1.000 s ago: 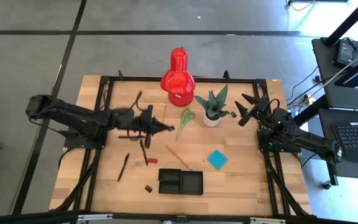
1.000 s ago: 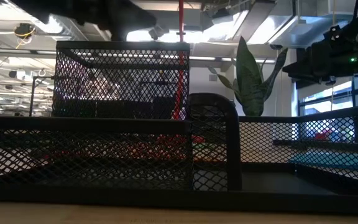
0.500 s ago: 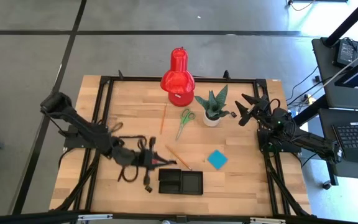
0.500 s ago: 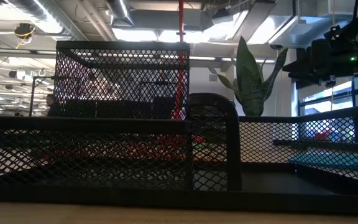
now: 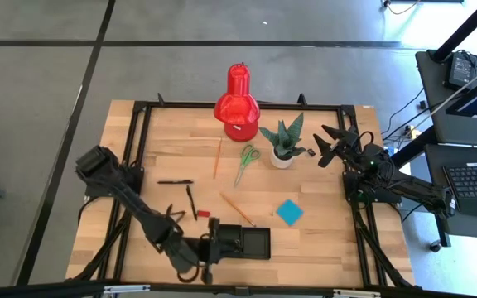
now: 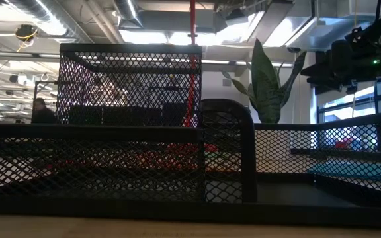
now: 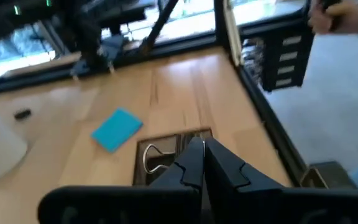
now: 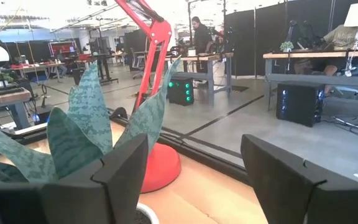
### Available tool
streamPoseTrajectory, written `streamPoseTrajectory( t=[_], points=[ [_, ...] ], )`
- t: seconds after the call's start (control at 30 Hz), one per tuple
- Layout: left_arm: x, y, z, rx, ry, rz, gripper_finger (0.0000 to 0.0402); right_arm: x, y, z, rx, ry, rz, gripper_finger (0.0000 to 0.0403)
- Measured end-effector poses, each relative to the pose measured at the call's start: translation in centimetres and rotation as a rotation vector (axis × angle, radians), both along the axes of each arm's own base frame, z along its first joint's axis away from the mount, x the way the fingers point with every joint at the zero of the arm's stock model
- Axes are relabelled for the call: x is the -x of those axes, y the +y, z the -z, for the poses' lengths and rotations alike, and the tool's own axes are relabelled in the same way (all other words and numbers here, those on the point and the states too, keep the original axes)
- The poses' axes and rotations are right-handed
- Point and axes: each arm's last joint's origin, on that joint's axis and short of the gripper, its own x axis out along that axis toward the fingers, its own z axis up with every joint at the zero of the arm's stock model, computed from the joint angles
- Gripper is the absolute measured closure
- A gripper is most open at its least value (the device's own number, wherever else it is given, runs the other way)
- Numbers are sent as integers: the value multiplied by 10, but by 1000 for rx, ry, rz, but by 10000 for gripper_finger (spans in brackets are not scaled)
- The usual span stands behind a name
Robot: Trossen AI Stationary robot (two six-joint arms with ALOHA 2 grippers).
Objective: Pick and place office supplies into organizer
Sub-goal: Put the top left black binder clip into the desk organizer
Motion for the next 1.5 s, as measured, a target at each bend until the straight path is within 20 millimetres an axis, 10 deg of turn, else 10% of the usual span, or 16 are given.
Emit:
streamPoseTrajectory(
  t=[1.5],
  points=[
    [12, -13, 77, 170, 338, -141, 399, 0, 0, 0, 13, 12, 2, 143]
  ],
)
